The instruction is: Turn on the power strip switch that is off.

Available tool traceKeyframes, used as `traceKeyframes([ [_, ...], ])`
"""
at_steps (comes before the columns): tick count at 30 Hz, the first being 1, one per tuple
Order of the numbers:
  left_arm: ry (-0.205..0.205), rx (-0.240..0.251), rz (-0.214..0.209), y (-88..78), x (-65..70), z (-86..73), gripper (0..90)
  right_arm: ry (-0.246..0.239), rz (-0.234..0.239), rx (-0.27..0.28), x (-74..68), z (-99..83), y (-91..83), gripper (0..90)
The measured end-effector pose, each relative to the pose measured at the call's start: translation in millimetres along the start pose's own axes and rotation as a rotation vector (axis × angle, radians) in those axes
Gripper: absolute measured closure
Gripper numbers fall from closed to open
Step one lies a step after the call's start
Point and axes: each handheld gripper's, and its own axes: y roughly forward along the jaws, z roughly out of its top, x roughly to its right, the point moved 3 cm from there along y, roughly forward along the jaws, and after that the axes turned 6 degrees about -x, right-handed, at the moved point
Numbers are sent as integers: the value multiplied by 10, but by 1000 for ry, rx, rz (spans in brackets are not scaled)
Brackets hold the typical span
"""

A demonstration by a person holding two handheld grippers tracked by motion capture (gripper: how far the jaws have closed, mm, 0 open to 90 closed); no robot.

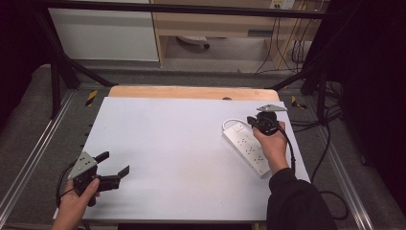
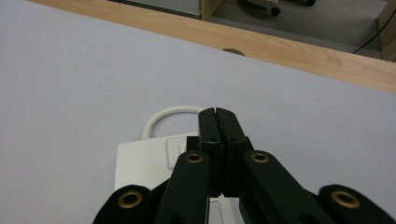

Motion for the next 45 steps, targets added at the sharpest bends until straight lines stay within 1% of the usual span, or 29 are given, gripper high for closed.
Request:
traceKeyframes([
  [5,-5,-2,2,-3,-11,-6,53,-9,-7,-19,3,-22,59,900],
  [10,-2,-1,-2,-2,-3,-2,53,-8,-10,-47,10,-62,98,900],
  [14,0,-4,-2,-1,-4,-4,52,6,-7,-53,20,-94,98,900],
  [24,1,-4,-2,-5,-4,-6,52,13,-5,-75,45,-215,119,900],
  [34,2,-5,-3,-5,-3,-7,53,13,-4,-100,51,-298,143,900],
  [36,0,-4,-3,-4,-2,-7,52,18,-3,-100,46,-314,151,900],
  [45,1,-7,-3,-2,-1,-9,53,15,5,-109,28,-351,173,900],
])
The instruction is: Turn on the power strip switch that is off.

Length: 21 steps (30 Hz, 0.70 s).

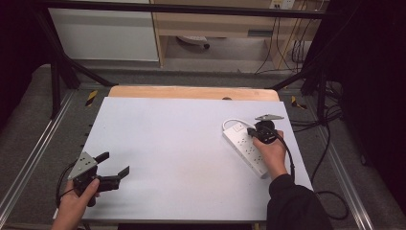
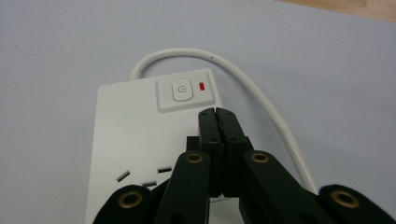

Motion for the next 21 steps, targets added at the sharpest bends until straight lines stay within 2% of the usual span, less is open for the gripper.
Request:
traceKeyframes([
  [21,2,0,-1,-3,-2,1,54,0,3,1,-10,-40,28,900],
])
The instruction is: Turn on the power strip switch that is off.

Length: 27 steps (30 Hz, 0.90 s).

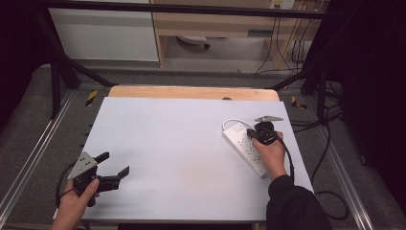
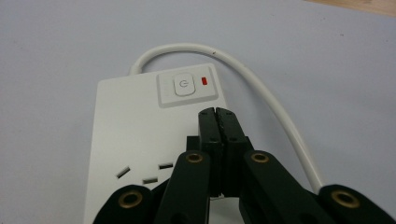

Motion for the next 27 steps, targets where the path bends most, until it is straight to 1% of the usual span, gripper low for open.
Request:
traceKeyframes([
  [10,3,-5,2,5,2,-5,54,1,0,24,0,-28,2,900],
  [27,7,-5,1,4,7,-3,54,0,0,24,0,-32,2,900],
])
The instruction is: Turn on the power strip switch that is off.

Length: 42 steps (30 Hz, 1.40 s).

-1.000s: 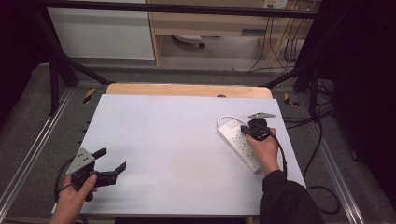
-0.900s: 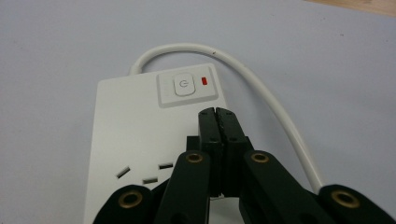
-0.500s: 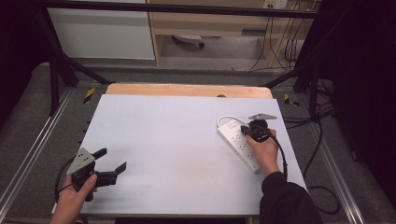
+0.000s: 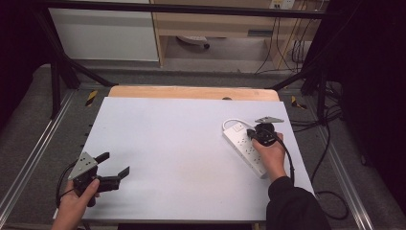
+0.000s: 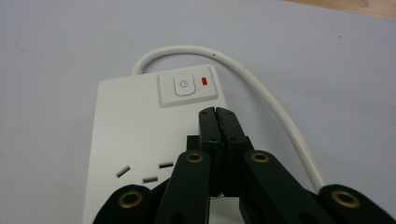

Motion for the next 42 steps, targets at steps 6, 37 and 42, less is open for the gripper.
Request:
traceKeyframes([
  [6,1,0,0,-1,0,-1,54,-2,-1,-5,-3,2,5,900],
  [37,-6,-2,1,-16,5,-15,55,-14,31,36,-43,44,-3,900],
  [42,-4,-2,-1,-19,7,-14,55,-11,39,55,-53,66,-32,900],
])
